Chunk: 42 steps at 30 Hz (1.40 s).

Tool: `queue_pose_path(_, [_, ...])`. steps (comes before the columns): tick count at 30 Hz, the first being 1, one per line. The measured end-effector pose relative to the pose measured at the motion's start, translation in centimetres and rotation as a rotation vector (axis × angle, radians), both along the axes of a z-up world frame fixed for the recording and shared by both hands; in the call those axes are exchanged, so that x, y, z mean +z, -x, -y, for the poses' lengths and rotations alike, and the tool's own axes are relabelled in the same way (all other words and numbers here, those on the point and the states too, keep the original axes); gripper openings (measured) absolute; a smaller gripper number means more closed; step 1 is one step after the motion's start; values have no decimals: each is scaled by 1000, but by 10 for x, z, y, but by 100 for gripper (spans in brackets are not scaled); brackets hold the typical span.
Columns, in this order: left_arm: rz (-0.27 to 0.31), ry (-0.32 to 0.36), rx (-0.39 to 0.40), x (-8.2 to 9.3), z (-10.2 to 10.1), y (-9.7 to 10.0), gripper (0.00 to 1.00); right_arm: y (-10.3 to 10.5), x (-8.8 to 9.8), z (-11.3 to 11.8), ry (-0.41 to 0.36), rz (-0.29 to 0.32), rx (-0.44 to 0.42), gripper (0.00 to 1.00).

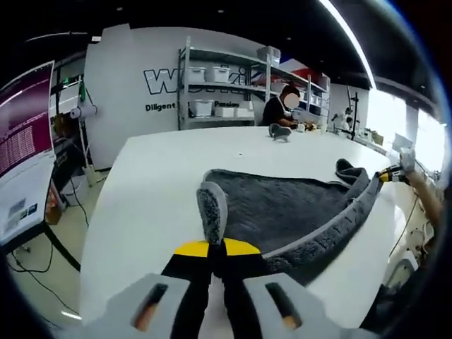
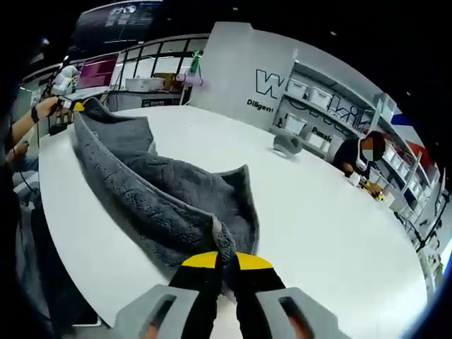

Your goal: Fold the towel on the table until its edges align and the towel forms a compact rectangular stack.

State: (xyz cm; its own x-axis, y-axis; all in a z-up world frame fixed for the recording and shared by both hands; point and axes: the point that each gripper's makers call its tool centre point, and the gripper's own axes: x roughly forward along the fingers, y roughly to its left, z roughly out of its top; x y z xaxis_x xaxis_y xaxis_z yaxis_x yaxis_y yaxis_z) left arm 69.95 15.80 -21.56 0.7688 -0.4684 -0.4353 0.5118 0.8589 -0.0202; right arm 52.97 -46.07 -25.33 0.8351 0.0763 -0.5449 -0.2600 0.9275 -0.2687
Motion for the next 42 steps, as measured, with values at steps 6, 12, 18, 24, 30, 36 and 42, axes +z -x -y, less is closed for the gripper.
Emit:
queue_pose_path(6, [-30, 23, 7, -9, -5, 13, 6, 19, -13, -6, -20, -26, -10, 7])
queue_pose_path(12, [-61, 5, 11, -24, -6, 23, 6, 33, -28, -11, -19, -58, -16, 7])
queue_pose_path(18, [-88, 1, 19, -38, -7, 27, 6, 36, -37, -13, -33, -71, -25, 7])
queue_pose_path(24, [-60, 125, -1, -24, -1, 26, 10, 35, -34, -16, -72, -51, -7, 12])
queue_pose_path(30, [-24, 136, -16, -18, -3, 27, 21, 36, -30, -13, -113, -26, -26, 20])
queue_pose_path(36, [28, 177, 1, 0, -8, 25, 24, 37, -17, -13, -147, 18, -26, 24])
queue_pose_path(42, [102, 188, 27, 20, -13, 21, 28, 38, -1, -12, -175, 70, -31, 27])
